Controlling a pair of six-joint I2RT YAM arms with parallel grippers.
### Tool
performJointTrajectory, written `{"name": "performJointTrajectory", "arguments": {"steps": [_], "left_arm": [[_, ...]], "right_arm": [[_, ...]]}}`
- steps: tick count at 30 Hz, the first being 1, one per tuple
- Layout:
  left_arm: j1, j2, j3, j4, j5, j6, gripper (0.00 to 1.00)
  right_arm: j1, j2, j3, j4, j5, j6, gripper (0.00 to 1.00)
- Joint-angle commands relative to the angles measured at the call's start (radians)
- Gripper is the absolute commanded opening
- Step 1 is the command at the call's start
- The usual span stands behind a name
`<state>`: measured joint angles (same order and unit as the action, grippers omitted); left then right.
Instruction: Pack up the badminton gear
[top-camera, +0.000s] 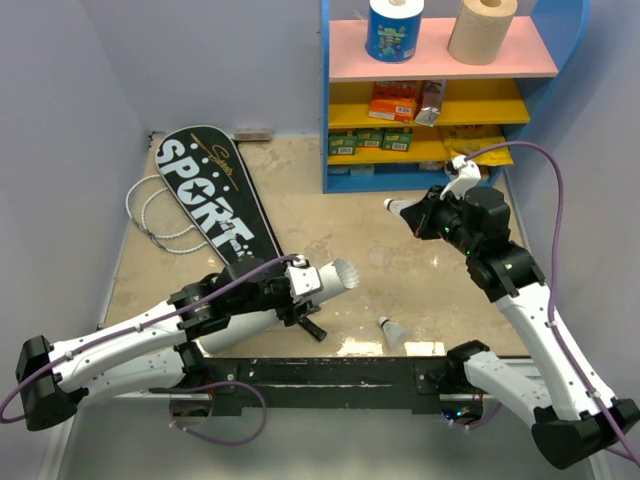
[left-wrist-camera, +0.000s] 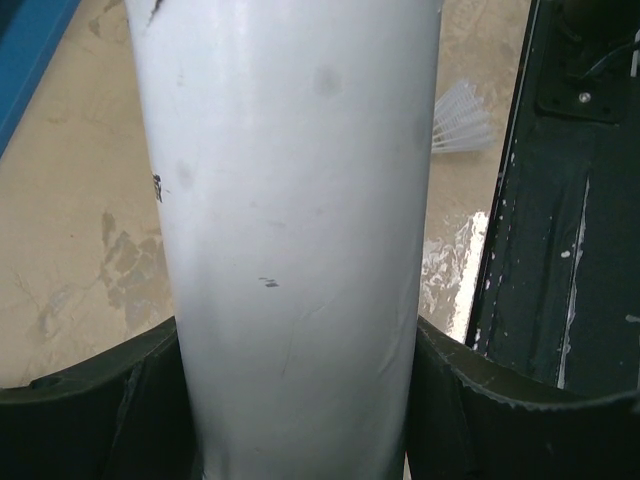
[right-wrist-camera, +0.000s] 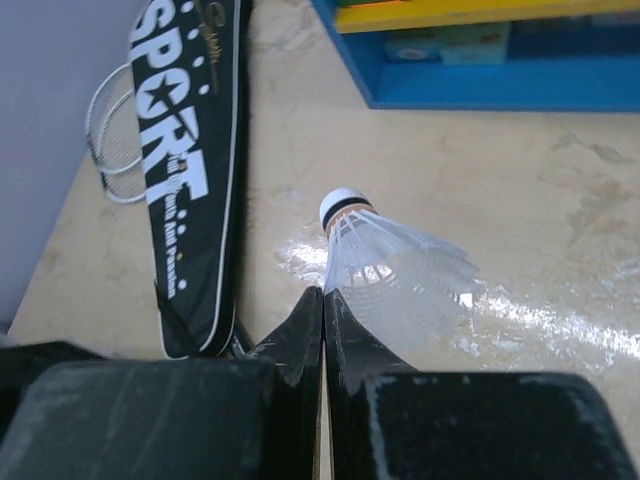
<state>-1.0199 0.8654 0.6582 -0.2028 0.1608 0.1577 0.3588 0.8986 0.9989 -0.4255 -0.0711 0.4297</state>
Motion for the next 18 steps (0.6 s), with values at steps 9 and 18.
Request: {"name": "performJointTrajectory", "arguments": {"steps": [9, 18], "left_arm": [[-0.006, 0.064, 0.018, -0.021, -0.053, 0.077, 0.00], [-0.006, -0.020, -0.022, 0.014, -0.072, 0.094, 0.00]], "right_arm": [[0.011, -0.089, 0.204, -0.352, -0.463, -0.305, 0.00], [0.049, -0.106, 0.167, -0.374, -0.607, -0.310, 0.00]]}}
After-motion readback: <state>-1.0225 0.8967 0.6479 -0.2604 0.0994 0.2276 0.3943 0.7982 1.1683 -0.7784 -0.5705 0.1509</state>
